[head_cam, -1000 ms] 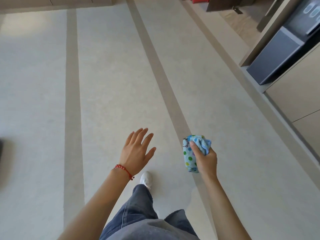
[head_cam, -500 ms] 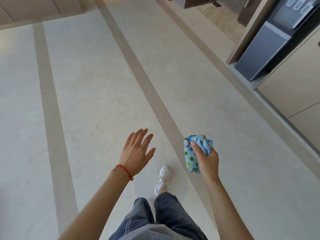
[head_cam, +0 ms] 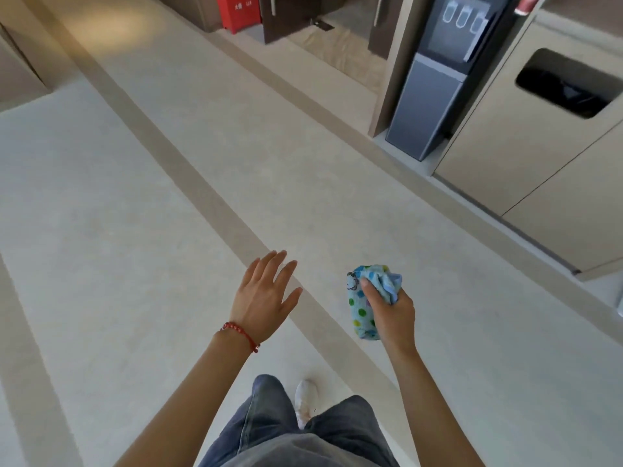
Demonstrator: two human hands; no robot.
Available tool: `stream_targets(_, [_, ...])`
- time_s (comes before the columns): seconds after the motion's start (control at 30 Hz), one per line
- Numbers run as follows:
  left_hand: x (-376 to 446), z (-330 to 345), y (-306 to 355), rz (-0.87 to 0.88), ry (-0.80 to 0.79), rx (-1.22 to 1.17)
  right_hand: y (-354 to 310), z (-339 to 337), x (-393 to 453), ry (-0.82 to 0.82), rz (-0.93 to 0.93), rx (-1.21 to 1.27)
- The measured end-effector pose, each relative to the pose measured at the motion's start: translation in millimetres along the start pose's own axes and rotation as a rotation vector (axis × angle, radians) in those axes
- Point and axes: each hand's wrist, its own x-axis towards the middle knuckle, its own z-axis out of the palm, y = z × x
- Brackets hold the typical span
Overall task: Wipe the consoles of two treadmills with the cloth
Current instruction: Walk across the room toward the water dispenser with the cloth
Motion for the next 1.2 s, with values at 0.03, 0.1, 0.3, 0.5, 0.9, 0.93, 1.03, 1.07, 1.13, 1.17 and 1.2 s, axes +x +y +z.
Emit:
stream_targets(0.03, [14.8, 2.2, 2.1, 0.030, -0.011, -0.004, -2.6, -4.5, 8.2, 0.033, 0.006, 0.012])
stream_targets(0.1, [46.1, 7.6, 7.6, 0.102, -0.032, -0.008, -7.7, -14.3, 25.1, 0.104, 0.022, 0.031])
stream_targets(0.3, [148.0, 26.8, 25.0, 0.305, -0.048, -0.028, -20.9, -40.0, 83.8, 0.325, 0.064, 0.089])
stream_targets(0.5, [261.2, 49.0, 34.0, 0.503, -0.068, -0.062, -39.1, -49.5, 155.9, 0.515, 0.128, 0.190])
stream_targets(0.9, [442.8, 75.7, 62.5, 0.675, -0.109, -0.119, -84.7, -72.0, 277.2, 0.726, 0.212, 0.258])
stream_targets(0.93, [453.4, 80.0, 67.4, 0.683, -0.119, -0.118, -86.7, -76.6, 287.4, 0.734, 0.216, 0.261])
stream_targets(1.03, [488.7, 94.8, 85.5, 0.702, -0.148, -0.114, -92.4, -93.7, 322.3, 0.757, 0.218, 0.265])
stream_targets(1.07, [501.4, 100.1, 92.6, 0.704, -0.153, -0.112, -94.7, -100.5, 334.9, 0.763, 0.219, 0.269])
stream_targets(1.13, [528.5, 111.2, 109.7, 0.704, -0.163, -0.111, -99.2, -117.2, 361.8, 0.770, 0.213, 0.278])
stream_targets(1.17, [542.4, 116.3, 119.5, 0.702, -0.163, -0.112, -100.9, -126.6, 376.1, 0.773, 0.208, 0.279])
stream_targets(1.2, [557.4, 121.7, 130.3, 0.702, -0.160, -0.113, -102.7, -136.9, 391.2, 0.776, 0.203, 0.277])
